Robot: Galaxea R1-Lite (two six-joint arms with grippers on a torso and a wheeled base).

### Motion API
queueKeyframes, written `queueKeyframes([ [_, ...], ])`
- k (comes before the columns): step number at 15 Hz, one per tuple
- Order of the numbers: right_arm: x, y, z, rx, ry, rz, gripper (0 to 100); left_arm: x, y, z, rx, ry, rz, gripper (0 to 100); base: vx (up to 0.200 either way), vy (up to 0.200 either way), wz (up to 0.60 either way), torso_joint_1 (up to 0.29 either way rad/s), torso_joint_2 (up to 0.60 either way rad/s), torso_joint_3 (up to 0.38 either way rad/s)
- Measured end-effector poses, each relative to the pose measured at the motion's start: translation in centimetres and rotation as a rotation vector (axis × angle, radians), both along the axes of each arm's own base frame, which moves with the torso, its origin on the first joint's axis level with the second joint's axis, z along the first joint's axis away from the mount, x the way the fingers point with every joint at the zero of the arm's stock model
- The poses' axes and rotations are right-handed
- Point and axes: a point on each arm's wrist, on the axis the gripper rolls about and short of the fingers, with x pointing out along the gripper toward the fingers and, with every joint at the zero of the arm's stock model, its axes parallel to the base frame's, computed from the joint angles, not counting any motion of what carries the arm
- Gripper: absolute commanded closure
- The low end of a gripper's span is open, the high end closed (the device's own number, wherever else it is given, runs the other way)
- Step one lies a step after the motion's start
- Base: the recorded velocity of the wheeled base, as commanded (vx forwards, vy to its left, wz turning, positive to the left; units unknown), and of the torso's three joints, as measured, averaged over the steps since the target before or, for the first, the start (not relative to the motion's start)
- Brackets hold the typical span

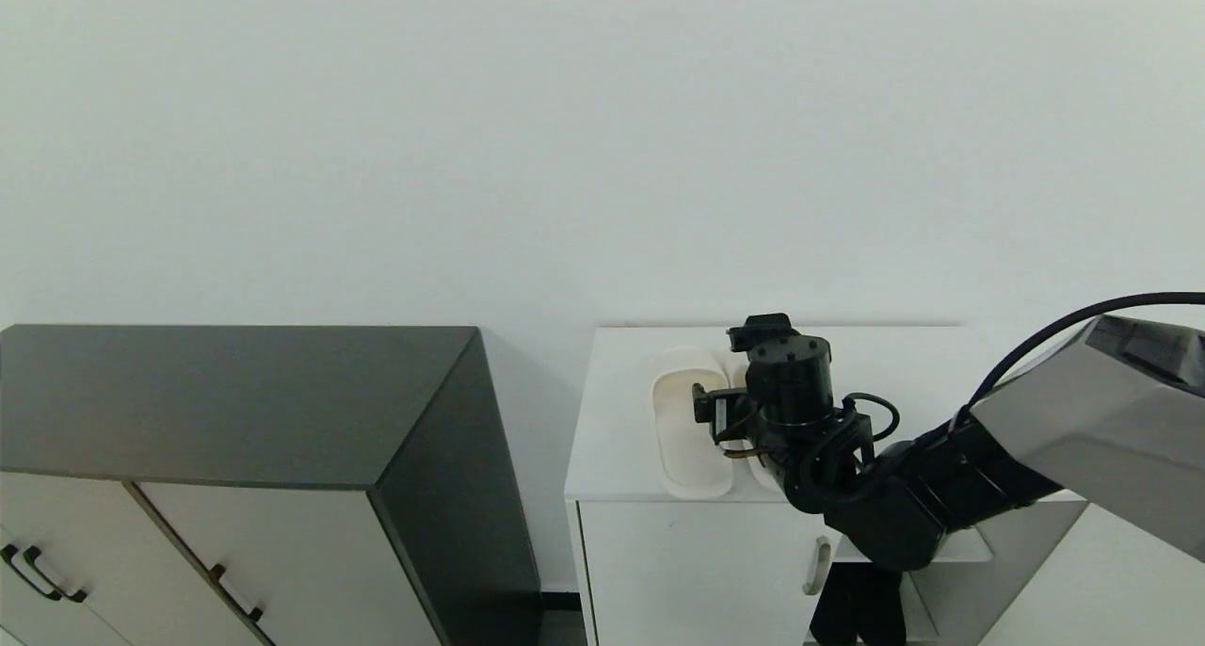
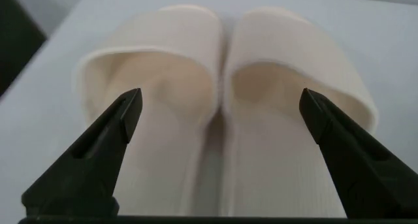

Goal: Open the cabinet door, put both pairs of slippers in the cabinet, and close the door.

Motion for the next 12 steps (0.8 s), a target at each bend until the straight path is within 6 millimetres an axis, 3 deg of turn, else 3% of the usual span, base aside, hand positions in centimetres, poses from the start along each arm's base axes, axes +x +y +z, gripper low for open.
queueKeyframes([
  [7, 3.1, 0.4, -1.6, 0.011, -0.007, -0.011, 0, 0.0, 0.0, 0.0, 0.0, 0.0, 0.0, 100, 0.0, 0.0, 0.0, 0.0, 0.0, 0.0],
  [8, 3.2, 0.5, -1.7, 0.011, -0.006, -0.009, 100, 0.0, 0.0, 0.0, 0.0, 0.0, 0.0, 100, 0.0, 0.0, 0.0, 0.0, 0.0, 0.0],
  [12, 3.2, 1.0, -1.8, 0.013, -0.011, -0.002, 100, 0.0, 0.0, 0.0, 0.0, 0.0, 0.001, 100, 0.0, 0.0, 0.0, 0.0, 0.0, 0.0],
])
